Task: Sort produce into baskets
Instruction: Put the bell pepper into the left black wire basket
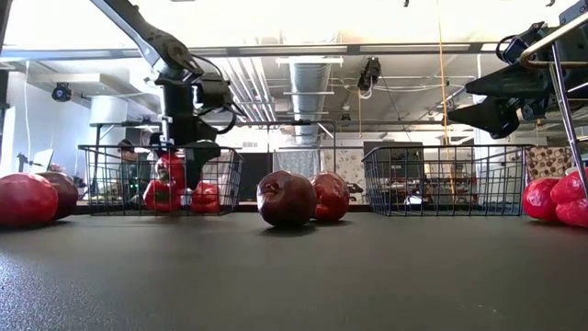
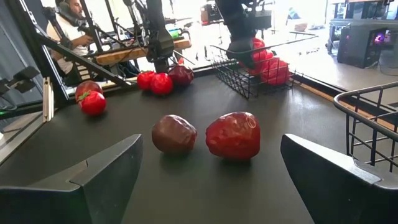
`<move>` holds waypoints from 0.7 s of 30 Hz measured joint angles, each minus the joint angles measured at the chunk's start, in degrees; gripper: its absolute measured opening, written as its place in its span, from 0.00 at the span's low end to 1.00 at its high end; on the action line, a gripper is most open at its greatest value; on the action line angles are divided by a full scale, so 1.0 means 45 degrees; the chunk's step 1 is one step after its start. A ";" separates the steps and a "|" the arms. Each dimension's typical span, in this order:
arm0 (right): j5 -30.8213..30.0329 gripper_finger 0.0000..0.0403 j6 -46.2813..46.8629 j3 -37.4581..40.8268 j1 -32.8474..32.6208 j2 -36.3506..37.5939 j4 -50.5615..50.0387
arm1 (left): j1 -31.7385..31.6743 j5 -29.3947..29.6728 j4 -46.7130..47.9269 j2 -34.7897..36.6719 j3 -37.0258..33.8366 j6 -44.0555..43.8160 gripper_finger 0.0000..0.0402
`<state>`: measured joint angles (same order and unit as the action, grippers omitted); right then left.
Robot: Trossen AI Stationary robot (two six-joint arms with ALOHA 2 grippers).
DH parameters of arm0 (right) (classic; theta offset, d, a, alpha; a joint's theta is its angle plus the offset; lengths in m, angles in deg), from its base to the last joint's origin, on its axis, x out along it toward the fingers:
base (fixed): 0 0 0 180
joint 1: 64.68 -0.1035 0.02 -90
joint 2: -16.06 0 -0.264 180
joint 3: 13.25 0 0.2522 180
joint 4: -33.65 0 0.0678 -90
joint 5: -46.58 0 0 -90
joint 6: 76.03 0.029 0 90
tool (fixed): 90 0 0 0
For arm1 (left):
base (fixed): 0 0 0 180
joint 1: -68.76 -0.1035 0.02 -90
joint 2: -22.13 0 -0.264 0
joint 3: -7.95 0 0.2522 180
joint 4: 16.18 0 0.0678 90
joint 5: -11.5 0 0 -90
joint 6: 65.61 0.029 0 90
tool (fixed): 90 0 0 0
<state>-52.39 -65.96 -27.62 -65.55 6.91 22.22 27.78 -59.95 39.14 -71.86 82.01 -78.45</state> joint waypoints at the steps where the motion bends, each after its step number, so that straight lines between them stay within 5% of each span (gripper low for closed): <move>1: 0.0000 0.93 0.0000 0.0005 0.0005 0.0000 0.0005 | 0.0000 -0.0033 -0.0011 -0.0011 0.0045 -0.0080 0.85; 21: 0.0000 0.93 0.0000 0.0000 0.0003 0.0000 0.0004 | 0.0033 -0.0398 0.2278 0.0026 0.3766 -0.0344 0.94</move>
<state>-52.39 -65.96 -27.62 -65.53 6.91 22.23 27.93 -61.74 49.39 -71.74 98.96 -80.00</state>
